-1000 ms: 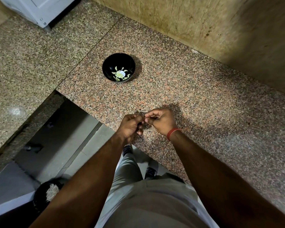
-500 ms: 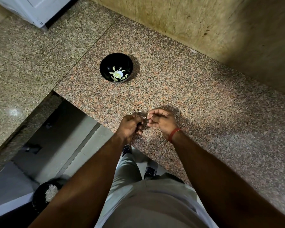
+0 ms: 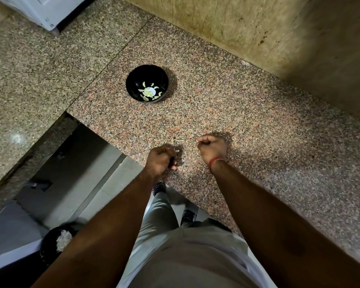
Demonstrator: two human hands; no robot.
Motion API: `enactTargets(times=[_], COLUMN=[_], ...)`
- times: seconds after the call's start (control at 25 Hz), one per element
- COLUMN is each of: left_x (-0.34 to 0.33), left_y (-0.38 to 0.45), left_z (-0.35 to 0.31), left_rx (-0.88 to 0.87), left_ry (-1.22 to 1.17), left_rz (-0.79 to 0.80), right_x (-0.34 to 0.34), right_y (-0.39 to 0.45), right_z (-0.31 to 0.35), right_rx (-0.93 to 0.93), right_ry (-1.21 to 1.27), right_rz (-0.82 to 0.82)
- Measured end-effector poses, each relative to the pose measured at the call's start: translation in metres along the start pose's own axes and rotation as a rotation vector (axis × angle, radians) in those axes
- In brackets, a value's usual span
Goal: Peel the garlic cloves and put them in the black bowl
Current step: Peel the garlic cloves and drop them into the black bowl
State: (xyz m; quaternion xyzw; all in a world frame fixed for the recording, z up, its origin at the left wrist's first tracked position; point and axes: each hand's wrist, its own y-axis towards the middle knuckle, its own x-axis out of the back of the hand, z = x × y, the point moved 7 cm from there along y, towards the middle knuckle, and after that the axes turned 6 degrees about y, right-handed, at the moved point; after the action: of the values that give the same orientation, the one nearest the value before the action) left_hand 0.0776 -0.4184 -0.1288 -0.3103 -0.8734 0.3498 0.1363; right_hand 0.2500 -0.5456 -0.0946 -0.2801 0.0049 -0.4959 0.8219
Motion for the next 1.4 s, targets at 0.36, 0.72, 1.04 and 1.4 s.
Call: enactTargets(times=[0.36,0.72,1.04,1.4], left_x=[0.008,0.032,0.044,0.044], left_y=[-0.004,-0.013,-0.020,-0.035], left_z=[-0.005,-0.002,0.013,0.024], left_rx=[-0.035,-0.031,-0.089,-0.137], left_ry=[-0.004,0.009,0.161,0.208], left_rz=[-0.090,-0.248,-0.301,-0.362], right_x=[-0.008,-0.088,-0.078,-0.069], right_y=[-0.017,-0.025,-0.058,-0.094], right_z=[-0.007,0.051,0.015,-0.015], right_rx=[0.349,0.750,0.868,0.866], right_ry=[-0.378,-0.926,-1.106,-1.056], right_rz=[0.078,0.508,0.629,0.586])
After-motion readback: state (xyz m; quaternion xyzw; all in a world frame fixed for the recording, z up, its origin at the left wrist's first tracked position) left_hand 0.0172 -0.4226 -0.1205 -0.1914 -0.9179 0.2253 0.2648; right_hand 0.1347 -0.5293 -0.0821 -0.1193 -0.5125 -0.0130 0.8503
